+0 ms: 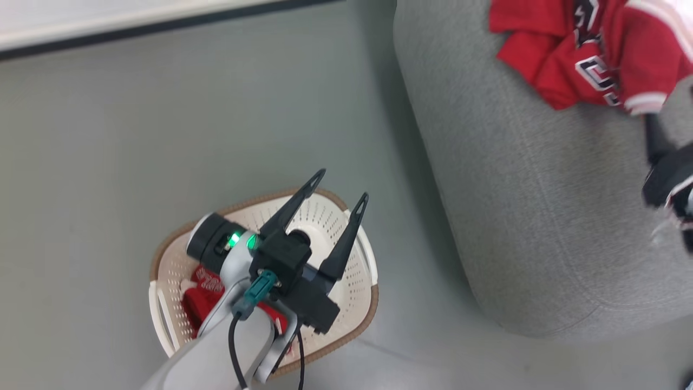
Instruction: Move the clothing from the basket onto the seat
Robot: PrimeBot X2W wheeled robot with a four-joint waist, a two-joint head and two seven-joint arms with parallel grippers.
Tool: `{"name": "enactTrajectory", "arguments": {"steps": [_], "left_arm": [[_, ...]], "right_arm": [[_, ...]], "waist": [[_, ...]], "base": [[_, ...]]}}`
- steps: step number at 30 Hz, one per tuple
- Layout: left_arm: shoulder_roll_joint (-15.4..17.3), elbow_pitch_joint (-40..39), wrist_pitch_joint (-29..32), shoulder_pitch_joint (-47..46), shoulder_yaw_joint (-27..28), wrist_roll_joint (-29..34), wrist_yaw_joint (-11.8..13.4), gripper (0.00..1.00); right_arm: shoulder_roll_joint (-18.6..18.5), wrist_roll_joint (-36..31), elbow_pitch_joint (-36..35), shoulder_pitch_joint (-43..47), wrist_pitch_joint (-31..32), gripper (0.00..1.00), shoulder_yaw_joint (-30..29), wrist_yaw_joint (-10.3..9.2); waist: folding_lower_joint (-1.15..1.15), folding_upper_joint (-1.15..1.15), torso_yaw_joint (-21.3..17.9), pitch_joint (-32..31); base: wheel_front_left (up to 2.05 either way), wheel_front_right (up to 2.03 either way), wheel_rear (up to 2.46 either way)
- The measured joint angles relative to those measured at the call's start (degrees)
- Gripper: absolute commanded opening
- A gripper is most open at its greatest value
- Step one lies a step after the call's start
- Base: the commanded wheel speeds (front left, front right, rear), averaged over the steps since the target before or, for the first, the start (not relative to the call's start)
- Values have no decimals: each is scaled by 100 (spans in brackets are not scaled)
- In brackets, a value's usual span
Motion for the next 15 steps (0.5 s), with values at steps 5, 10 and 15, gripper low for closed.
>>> {"name": "enactTrajectory", "arguments": {"steps": [5, 10, 15], "left_arm": [[-55, 120, -52, 228, 57, -96, 0, 100], [-165, 223, -104, 446, 94, -249, 1, 100], [-246, 320, -149, 681, 212, -359, 4, 100]], "right_arm": [[69, 1, -127, 543, -38, 100, 30, 24], [56, 49, -192, 1128, -41, 100, 15, 25], [32, 85, -458, 1647, -43, 100, -26, 25]], "waist": [[0, 0, -32, -338], [-1, -1, -16, -698], [-1, -1, 72, -1058]], "base": [[0, 0, 0], [0, 0, 0], [0, 0, 0]]}}
